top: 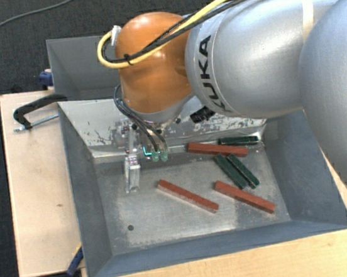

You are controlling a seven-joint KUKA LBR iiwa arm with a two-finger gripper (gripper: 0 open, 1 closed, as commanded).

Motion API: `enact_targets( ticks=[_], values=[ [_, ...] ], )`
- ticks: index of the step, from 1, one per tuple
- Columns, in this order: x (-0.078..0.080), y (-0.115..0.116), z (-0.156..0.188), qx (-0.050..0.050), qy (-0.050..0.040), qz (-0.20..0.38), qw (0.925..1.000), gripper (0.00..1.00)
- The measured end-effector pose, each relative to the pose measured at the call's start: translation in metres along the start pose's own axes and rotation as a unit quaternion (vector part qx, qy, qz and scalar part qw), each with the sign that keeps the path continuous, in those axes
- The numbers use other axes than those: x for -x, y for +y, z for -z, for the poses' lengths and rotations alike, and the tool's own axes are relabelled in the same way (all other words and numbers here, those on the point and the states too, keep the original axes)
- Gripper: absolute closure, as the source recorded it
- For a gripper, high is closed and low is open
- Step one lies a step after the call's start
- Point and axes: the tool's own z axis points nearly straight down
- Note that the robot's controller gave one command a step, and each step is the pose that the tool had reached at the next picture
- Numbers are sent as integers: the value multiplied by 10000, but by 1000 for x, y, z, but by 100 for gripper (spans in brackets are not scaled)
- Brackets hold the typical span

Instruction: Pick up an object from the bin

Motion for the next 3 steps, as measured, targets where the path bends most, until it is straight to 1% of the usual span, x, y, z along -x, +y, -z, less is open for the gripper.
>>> enact_targets(
  ticks=[1, 2, 3],
  values=[
    [-9, -53, -74, -17, 1, 204, 9998, 0],
    [-32, -109, -143, -11, -10, 1475, 9891, 0],
    [-9, -155, -141, -13, -73, 1794, 9837, 0]
  ],
)
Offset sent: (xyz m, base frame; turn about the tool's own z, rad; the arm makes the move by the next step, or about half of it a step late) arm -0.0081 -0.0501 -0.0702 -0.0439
